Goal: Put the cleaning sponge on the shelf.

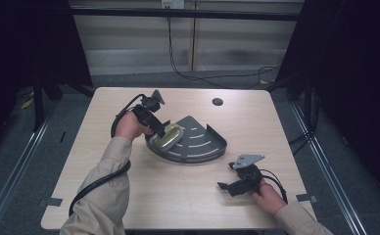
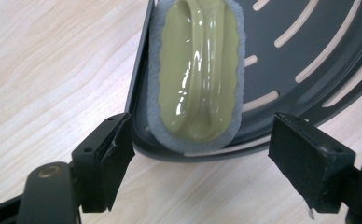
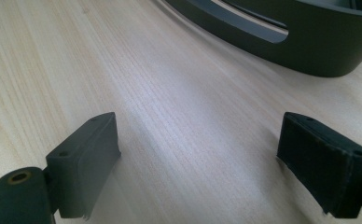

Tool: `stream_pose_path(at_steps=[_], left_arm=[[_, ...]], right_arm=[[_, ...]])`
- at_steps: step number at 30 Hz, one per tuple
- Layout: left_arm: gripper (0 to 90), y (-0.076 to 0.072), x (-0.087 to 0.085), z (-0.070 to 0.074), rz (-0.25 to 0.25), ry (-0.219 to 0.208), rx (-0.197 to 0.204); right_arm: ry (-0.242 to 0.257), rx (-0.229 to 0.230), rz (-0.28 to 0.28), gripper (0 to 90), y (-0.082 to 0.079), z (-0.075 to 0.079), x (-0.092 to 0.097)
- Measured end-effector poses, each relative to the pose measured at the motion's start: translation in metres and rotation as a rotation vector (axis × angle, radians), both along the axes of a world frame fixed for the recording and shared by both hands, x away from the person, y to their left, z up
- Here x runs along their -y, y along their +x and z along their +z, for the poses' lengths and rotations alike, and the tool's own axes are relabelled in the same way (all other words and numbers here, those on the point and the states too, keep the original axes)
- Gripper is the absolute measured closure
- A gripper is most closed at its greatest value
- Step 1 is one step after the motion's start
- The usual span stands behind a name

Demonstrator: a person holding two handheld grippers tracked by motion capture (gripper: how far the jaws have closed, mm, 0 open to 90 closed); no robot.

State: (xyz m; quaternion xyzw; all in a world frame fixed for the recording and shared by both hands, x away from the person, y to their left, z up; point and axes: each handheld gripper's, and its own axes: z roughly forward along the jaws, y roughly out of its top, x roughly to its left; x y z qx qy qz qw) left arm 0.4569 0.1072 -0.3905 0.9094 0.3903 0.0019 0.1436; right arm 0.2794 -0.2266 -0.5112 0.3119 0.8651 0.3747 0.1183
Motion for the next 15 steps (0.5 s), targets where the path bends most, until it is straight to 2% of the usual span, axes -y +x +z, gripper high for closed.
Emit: stream_pose_path(at_steps=[15], left_arm=[[19.6, -0.015, -0.023, 0.003, 0.014, -0.015, 0.002]], right_arm=[[-0.005, 0.008, -0.001, 12.1, -0.001, 0.000, 0.001]])
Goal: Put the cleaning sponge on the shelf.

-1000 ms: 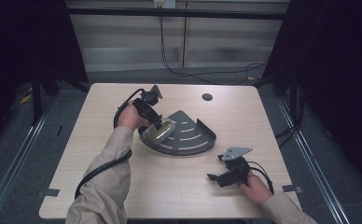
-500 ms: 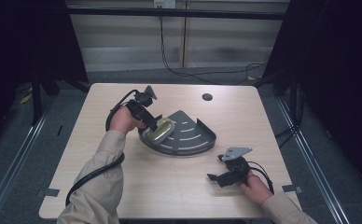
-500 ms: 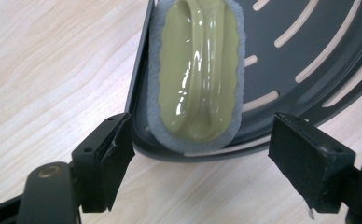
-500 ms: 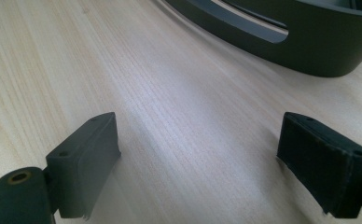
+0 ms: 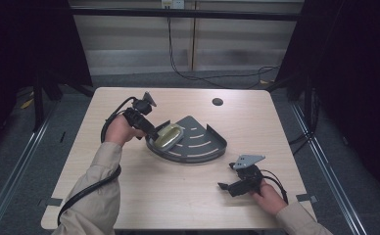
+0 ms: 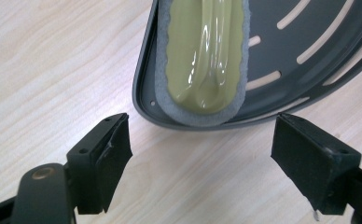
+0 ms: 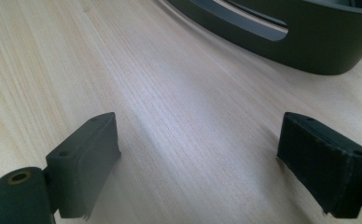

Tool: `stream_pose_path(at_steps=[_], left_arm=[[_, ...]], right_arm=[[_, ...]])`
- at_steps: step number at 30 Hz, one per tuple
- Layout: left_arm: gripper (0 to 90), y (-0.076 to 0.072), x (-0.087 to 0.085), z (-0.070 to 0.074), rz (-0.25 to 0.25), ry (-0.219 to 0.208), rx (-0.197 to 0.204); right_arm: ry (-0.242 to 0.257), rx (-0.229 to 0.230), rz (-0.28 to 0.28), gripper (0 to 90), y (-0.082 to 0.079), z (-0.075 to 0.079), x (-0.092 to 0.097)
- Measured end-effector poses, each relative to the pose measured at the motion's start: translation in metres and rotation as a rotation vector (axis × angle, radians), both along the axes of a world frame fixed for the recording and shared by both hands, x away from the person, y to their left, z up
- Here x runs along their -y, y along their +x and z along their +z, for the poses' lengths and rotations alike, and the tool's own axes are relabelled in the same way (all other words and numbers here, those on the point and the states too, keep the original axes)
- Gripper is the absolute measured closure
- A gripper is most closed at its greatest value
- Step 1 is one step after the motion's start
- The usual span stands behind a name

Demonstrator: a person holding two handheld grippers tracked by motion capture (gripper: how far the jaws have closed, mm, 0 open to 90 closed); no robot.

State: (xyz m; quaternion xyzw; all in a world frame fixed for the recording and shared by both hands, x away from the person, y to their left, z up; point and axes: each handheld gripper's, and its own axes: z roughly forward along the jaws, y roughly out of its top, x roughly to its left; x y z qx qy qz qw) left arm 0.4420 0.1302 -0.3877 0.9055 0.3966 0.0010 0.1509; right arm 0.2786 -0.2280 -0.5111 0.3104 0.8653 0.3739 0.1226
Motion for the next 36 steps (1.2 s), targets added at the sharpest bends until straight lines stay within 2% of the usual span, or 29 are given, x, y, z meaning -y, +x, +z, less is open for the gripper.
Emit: stream_pose_path(at_steps=[15, 18, 36], left_arm=[[19.9, -0.017, -0.023, -0.002, 0.017, -0.011, 0.005], [20.0, -0.023, -0.030, -0.004, 0.025, -0.028, 0.006], [19.9, -0.041, -0.059, -0.021, 0.053, -0.046, 0.008]], right_arm=[[0.002, -0.004, 0.000, 12.1, 0.000, 0.000, 0.000], [0.000, 0.001, 0.000, 12.1, 0.000, 0.000, 0.000], [0.000, -0.005, 0.002, 12.1, 0.000, 0.000, 0.000]])
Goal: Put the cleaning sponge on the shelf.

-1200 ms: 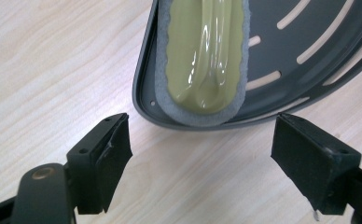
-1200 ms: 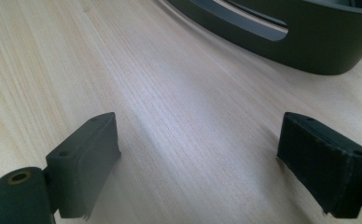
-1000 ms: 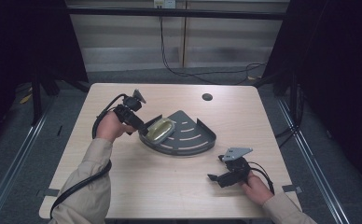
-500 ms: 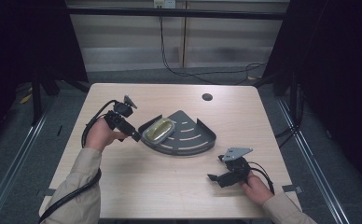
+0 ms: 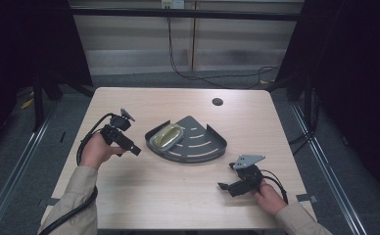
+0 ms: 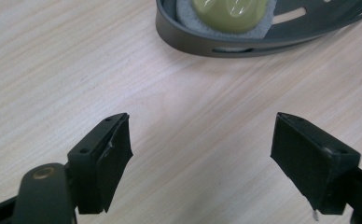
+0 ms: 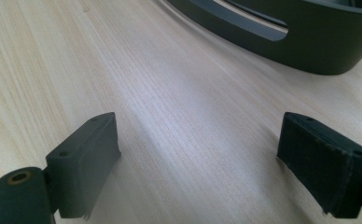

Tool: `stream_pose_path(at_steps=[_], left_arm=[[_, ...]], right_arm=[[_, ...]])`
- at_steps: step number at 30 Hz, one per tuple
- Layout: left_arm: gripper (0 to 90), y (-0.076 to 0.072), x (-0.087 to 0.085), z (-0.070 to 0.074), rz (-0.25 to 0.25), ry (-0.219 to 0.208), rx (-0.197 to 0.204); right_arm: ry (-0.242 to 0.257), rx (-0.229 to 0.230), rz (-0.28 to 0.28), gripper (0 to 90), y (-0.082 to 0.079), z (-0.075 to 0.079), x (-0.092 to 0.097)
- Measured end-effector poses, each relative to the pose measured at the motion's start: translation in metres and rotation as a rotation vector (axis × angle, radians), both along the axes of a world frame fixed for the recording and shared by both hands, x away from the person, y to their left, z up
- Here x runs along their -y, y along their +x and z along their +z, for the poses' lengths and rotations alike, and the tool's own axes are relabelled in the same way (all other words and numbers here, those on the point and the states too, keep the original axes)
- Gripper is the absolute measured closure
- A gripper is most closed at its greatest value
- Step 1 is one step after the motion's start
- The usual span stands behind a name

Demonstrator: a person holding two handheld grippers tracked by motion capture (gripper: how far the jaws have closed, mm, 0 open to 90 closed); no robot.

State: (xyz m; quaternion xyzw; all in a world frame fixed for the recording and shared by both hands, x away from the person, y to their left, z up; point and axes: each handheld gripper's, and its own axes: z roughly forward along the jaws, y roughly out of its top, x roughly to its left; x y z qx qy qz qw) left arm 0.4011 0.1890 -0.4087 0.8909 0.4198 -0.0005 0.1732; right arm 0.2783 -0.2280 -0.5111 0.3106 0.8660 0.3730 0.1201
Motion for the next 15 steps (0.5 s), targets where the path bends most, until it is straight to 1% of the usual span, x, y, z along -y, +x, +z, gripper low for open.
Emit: stream_pose_path(at_steps=[4, 5, 8, 9, 11, 12, 15], left_arm=[[19.9, -0.006, -0.006, -0.006, -0.002, -0.003, 0.000], [19.9, -0.008, -0.007, -0.007, 0.006, -0.007, 0.002], [19.9, -0.010, -0.009, -0.011, 0.006, -0.012, 0.001], [19.9, -0.012, -0.012, -0.014, 0.011, -0.018, 0.004], [19.9, -0.012, -0.013, -0.014, 0.009, -0.015, 0.004], [19.8, -0.014, -0.016, -0.017, 0.017, -0.026, 0.005], [19.6, -0.016, -0.020, -0.022, 0.022, -0.032, 0.004]], right_arm=[[0.000, -0.001, 0.000, 12.1, 0.000, 0.000, 0.000], [0.000, 0.000, 0.000, 12.1, 0.000, 0.000, 0.000], [0.000, 0.000, 0.000, 12.1, 0.000, 0.000, 0.000], [0.000, 0.000, 0.000, 12.1, 0.000, 0.000, 0.000], [0.000, 0.000, 0.000, 12.1, 0.000, 0.000, 0.000], [0.000, 0.000, 0.000, 12.1, 0.000, 0.000, 0.000], [0.000, 0.000, 0.000, 12.1, 0.000, 0.000, 0.000]])
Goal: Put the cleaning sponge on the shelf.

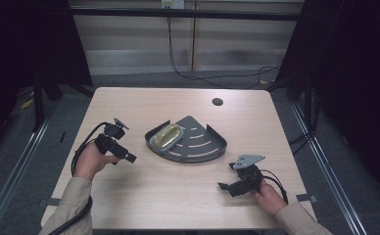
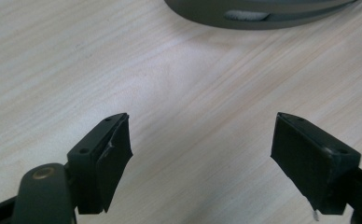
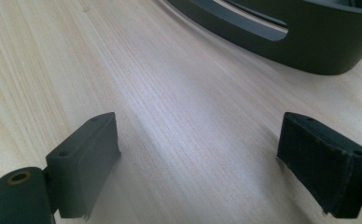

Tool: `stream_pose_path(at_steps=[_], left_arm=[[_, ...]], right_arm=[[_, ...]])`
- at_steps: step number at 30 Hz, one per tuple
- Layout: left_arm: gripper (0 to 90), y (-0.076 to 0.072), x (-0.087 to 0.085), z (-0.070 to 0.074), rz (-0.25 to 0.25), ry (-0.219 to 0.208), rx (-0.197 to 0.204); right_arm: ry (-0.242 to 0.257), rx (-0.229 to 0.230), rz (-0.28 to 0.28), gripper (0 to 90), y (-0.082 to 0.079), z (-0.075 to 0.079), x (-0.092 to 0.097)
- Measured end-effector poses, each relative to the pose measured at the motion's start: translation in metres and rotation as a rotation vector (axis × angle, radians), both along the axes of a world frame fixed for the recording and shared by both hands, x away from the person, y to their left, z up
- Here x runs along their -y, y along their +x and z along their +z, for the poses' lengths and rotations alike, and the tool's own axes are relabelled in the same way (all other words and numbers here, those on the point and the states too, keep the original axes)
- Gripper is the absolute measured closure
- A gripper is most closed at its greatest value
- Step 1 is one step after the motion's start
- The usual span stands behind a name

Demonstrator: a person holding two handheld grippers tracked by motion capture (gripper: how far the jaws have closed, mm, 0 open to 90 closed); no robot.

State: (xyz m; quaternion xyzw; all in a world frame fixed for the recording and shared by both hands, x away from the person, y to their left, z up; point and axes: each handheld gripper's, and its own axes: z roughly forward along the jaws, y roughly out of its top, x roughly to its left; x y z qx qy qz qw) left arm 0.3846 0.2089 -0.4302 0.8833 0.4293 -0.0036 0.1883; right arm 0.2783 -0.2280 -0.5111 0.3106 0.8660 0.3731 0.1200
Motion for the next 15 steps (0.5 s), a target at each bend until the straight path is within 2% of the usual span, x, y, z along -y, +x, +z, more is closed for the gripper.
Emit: stream_pose_path(at_steps=[12, 15], left_arm=[[19.5, -0.011, -0.011, -0.014, 0.010, -0.010, -0.001], [19.5, -0.015, -0.015, -0.021, 0.018, -0.018, -0.002]], right_arm=[[0.000, 0.000, 0.000, 12.1, 0.000, 0.000, 0.000], [0.000, 0.000, 0.000, 12.0, 0.000, 0.000, 0.000]])
